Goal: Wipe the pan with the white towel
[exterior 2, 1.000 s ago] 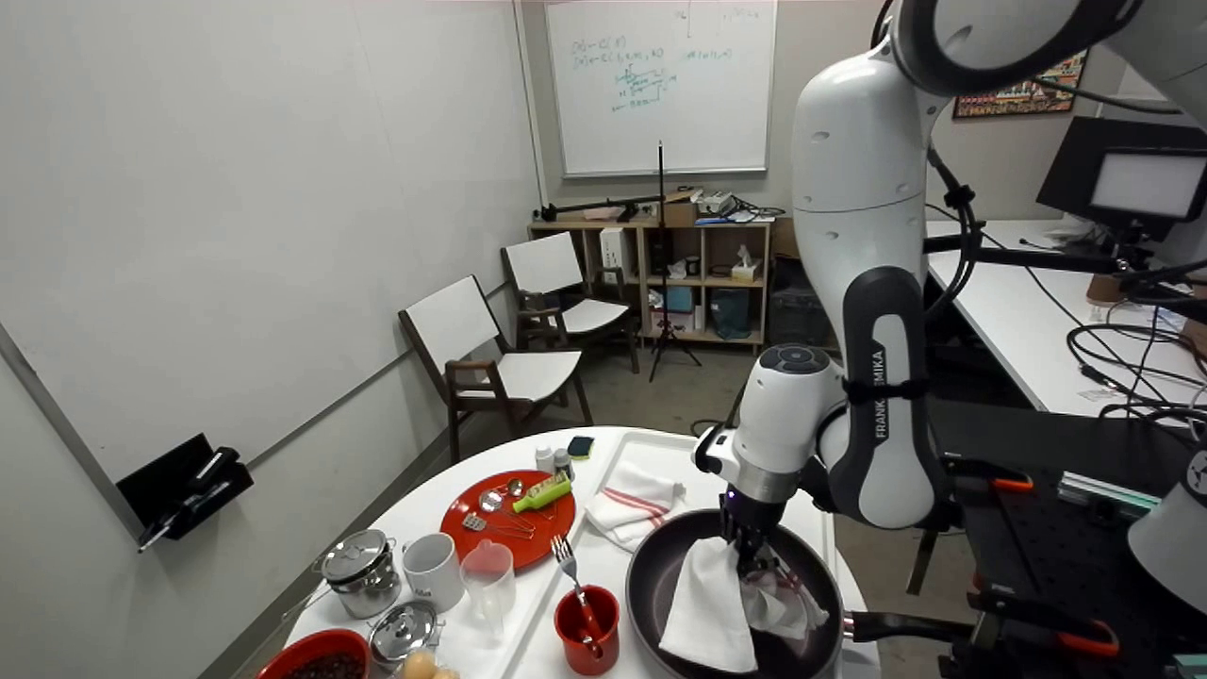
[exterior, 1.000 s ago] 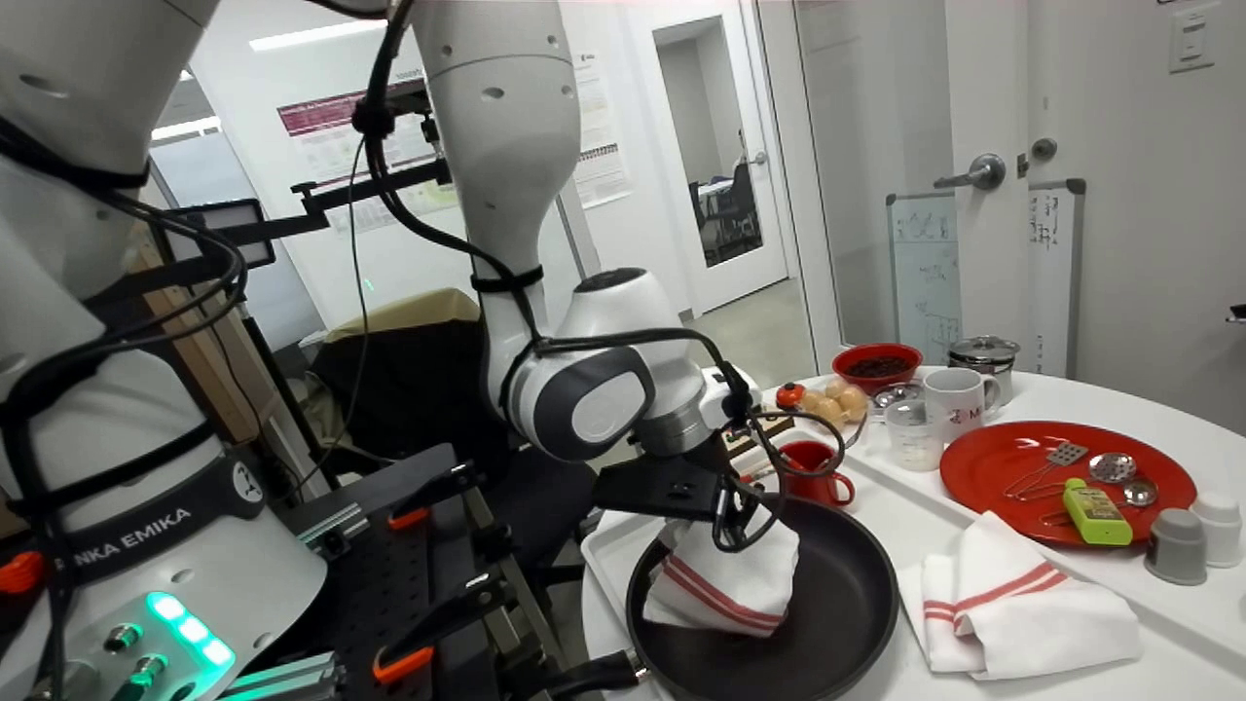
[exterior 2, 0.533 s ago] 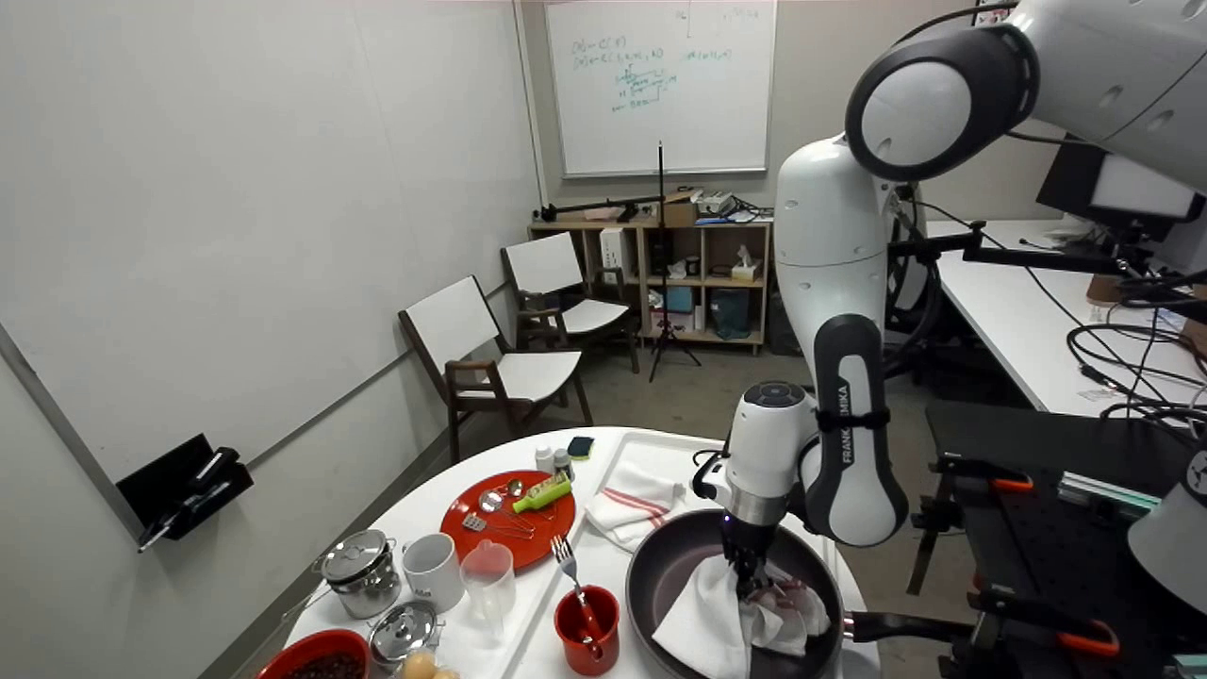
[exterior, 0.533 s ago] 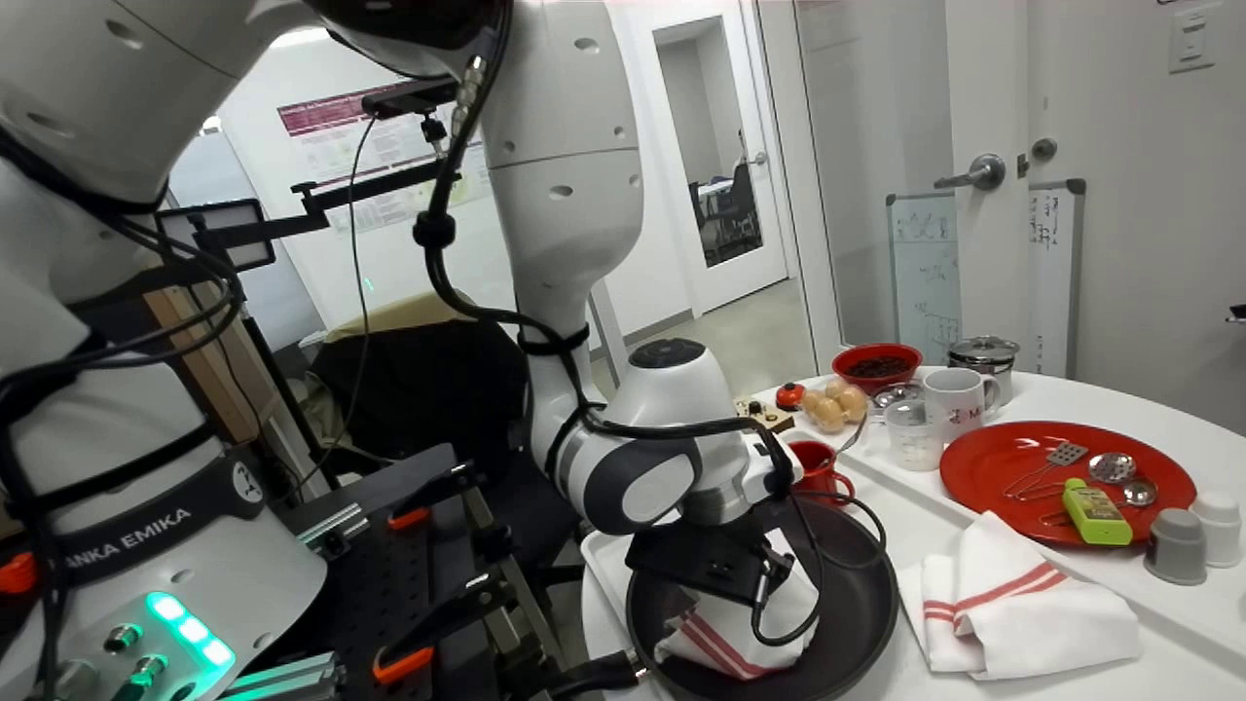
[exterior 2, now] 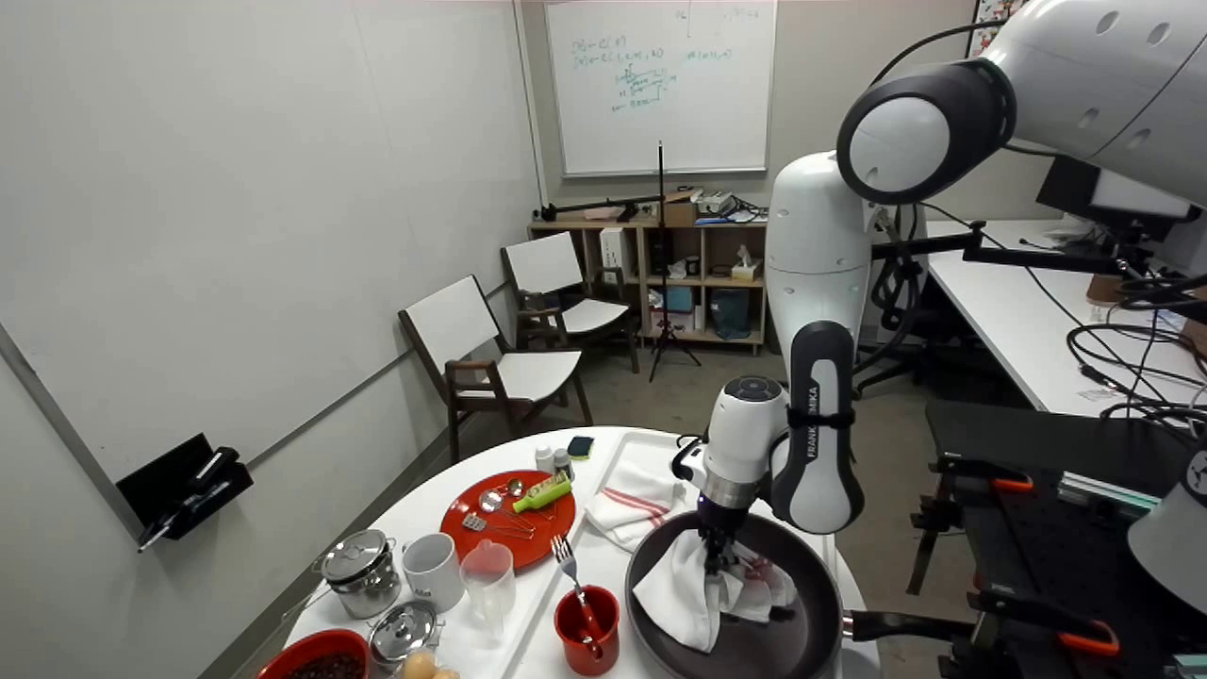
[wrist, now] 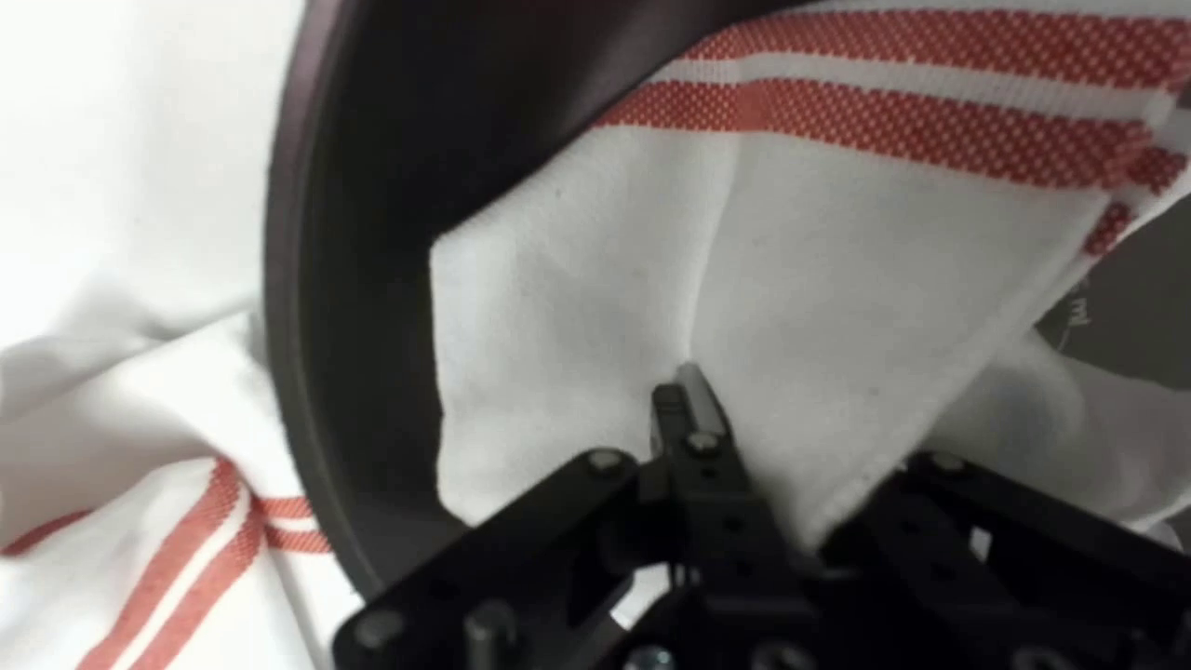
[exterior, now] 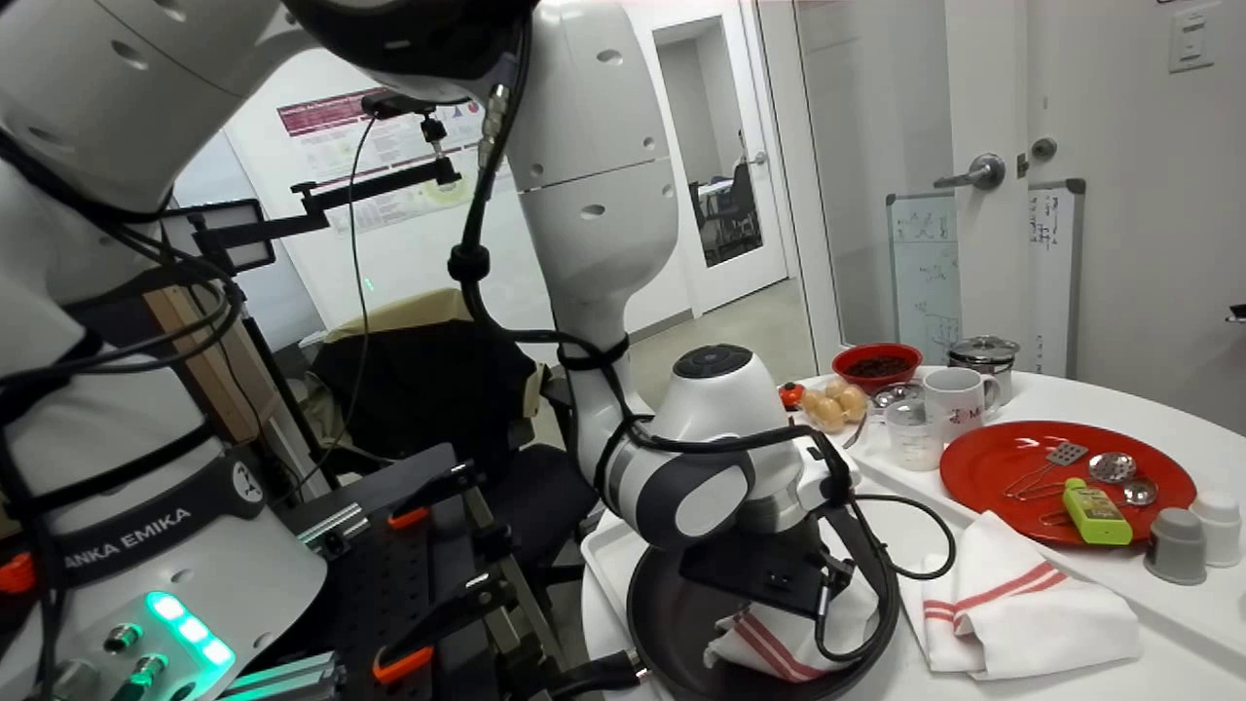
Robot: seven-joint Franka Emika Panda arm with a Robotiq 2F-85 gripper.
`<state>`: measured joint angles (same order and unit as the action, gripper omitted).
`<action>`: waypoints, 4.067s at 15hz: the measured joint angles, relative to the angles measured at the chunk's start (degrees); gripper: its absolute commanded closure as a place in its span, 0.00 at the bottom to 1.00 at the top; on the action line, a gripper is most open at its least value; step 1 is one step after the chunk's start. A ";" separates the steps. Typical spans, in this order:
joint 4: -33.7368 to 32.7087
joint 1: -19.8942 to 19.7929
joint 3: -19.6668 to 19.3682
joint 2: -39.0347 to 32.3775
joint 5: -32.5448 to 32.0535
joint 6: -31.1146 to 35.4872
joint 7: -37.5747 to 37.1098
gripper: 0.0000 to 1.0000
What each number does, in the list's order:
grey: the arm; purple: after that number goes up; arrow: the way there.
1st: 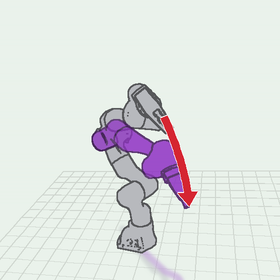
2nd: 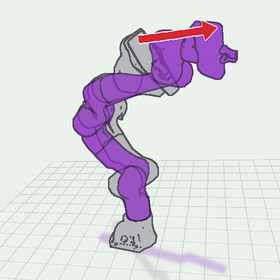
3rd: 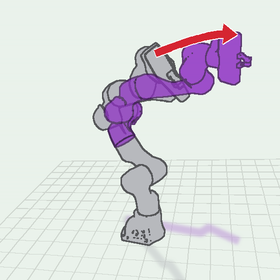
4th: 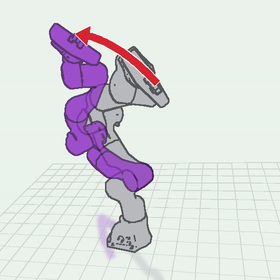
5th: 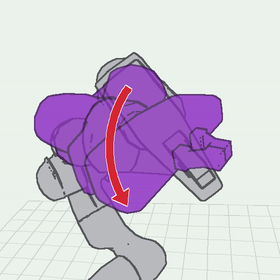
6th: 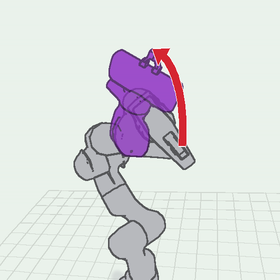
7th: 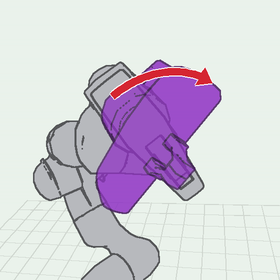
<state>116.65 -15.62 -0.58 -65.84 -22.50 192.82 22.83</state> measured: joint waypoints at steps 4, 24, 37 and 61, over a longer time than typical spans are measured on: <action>-1.74 -3.45 3.75 0.01 -1.41 0.36 0.10 0.97; 3.03 -26.62 20.13 -4.17 -12.03 -16.89 14.05 0.97; 0.97 -15.38 4.34 0.14 -3.38 -1.73 3.99 0.97; 0.23 -14.08 17.11 7.02 -2.18 -17.67 3.48 0.97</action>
<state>116.89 -29.70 16.53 -58.83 -24.68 175.15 26.31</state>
